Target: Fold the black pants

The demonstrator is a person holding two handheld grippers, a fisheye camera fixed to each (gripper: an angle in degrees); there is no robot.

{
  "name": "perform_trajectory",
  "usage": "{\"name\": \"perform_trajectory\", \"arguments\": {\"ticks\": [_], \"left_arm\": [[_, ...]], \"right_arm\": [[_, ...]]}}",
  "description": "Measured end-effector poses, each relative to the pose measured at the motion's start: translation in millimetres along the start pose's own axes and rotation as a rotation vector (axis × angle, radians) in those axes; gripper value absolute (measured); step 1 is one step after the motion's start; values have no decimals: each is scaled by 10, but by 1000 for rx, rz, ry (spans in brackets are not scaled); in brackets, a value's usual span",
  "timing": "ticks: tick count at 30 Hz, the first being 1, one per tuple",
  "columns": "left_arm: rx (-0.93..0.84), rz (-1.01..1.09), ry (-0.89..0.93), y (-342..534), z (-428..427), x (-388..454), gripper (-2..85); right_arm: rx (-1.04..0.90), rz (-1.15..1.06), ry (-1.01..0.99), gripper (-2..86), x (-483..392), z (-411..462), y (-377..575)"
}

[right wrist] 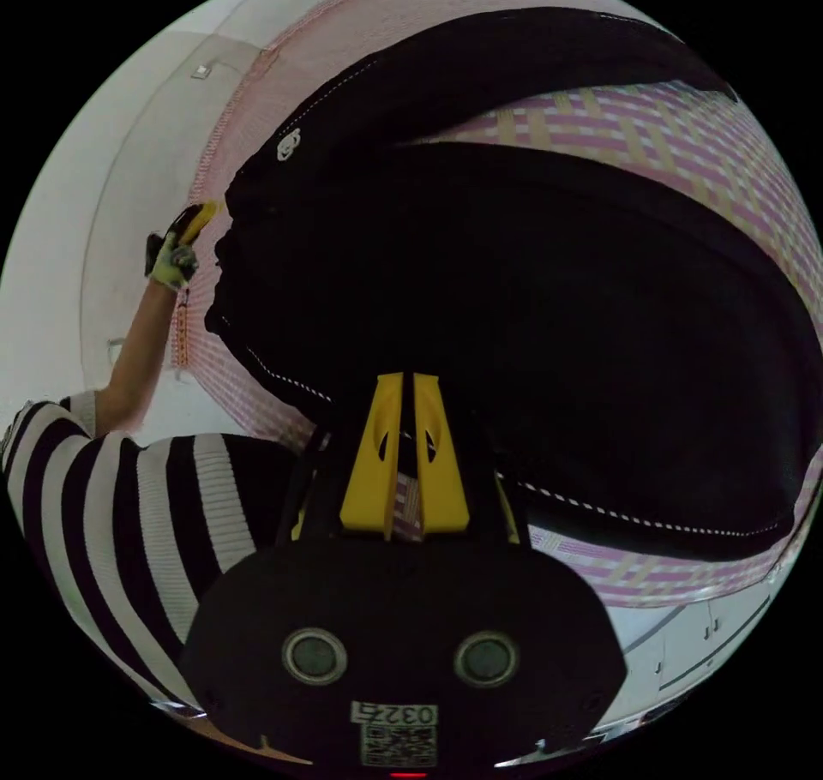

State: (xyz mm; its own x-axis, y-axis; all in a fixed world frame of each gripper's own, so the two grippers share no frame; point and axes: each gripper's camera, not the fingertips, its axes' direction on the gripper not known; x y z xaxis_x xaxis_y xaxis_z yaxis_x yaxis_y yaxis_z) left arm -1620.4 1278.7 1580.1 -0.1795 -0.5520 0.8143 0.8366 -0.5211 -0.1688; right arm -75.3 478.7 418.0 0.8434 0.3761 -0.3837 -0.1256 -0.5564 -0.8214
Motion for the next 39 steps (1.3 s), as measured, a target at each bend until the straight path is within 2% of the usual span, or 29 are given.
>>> {"name": "perform_trajectory", "arguments": {"ticks": [3,5,7,11,14,16,20,22,24,26,28,31,35,39], "left_arm": [[-139,139,140,486,164,534,-7],[-274,219,130,824,444,871,-8],[-410,298,-3,1226,791,1164,-9],[-435,276,-293,1503,888,1104,-9],[-441,307,-295,1601,741,1005,-9],[-457,281,-328,1637,574,970,-9],[-440,239,-407,1722,321,933,-9],[-429,141,-404,1742,201,873,-9],[-443,75,-419,1740,160,894,-9],[-414,72,-420,1732,105,1048,-9],[-288,113,-277,1690,28,1327,-9],[-209,99,-135,1557,209,1526,-9],[-170,25,-68,1255,598,1586,-9],[-66,-115,-168,807,782,1484,-9]], "right_arm": [[24,41,21,9,123,-43,88],[57,69,46,4,215,-91,134],[74,108,74,-6,359,-131,162],[72,83,40,-9,414,-133,181],[70,21,62,-10,334,-100,221],[57,-8,4,-8,317,-38,261],[10,-83,-102,1,229,137,325],[-34,-118,-175,33,225,182,317],[19,-125,-239,42,324,8,290],[149,-73,-251,47,581,-339,237],[332,54,-270,61,1140,-846,93],[495,247,-307,101,1935,-1353,-252],[554,442,-471,149,2698,-1519,-820],[599,530,-582,141,3070,-1466,-1325]]}}
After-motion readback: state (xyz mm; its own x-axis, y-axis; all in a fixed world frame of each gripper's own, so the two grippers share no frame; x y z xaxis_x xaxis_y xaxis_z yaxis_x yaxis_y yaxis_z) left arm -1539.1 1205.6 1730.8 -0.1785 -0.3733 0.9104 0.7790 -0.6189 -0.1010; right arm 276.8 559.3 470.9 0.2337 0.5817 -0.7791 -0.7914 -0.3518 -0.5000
